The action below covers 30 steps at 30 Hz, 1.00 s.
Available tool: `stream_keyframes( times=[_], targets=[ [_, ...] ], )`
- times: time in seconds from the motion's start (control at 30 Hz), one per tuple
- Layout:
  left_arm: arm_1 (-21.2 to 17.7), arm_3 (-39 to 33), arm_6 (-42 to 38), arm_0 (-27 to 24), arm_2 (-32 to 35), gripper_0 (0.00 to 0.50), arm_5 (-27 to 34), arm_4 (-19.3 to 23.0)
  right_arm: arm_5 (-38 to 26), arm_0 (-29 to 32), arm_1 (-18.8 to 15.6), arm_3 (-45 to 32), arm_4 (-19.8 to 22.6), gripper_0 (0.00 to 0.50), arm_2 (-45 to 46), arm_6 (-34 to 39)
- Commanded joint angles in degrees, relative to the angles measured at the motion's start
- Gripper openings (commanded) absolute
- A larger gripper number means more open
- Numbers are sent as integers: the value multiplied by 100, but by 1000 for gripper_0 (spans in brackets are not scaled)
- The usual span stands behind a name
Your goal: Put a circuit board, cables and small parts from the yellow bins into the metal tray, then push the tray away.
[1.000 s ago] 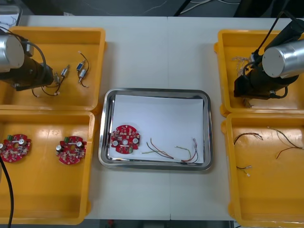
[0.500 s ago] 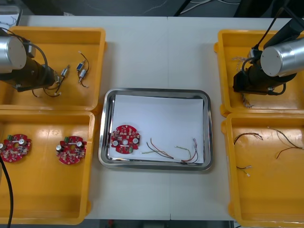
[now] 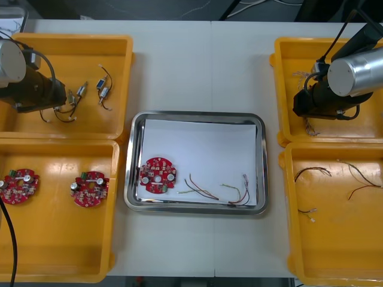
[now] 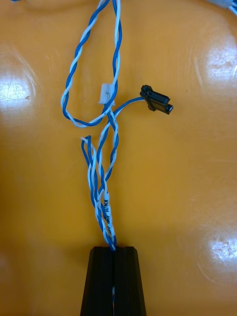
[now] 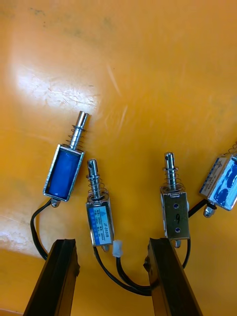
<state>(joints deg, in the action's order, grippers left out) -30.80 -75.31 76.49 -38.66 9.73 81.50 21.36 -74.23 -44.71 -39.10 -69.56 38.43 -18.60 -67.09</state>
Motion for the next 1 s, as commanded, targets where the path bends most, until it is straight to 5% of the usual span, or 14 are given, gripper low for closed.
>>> stream_keyframes(
  times=[0.03, 0.33, 1.0],
  targets=[
    [13, -195, 411, 17, 152, 413, 50, -71, -48, -91, 69, 65, 24, 0, -179, -182],
    [-5, 77, 306, -115, 143, 408, 6, -159, -259, -170, -133, -110, 103, 0, -83, -357],
    [-14, 165, -90, -308, 143, 409, -389, -308, -2034, -276, -441, -1666, 314, 0, 1069, -1315]
  ],
)
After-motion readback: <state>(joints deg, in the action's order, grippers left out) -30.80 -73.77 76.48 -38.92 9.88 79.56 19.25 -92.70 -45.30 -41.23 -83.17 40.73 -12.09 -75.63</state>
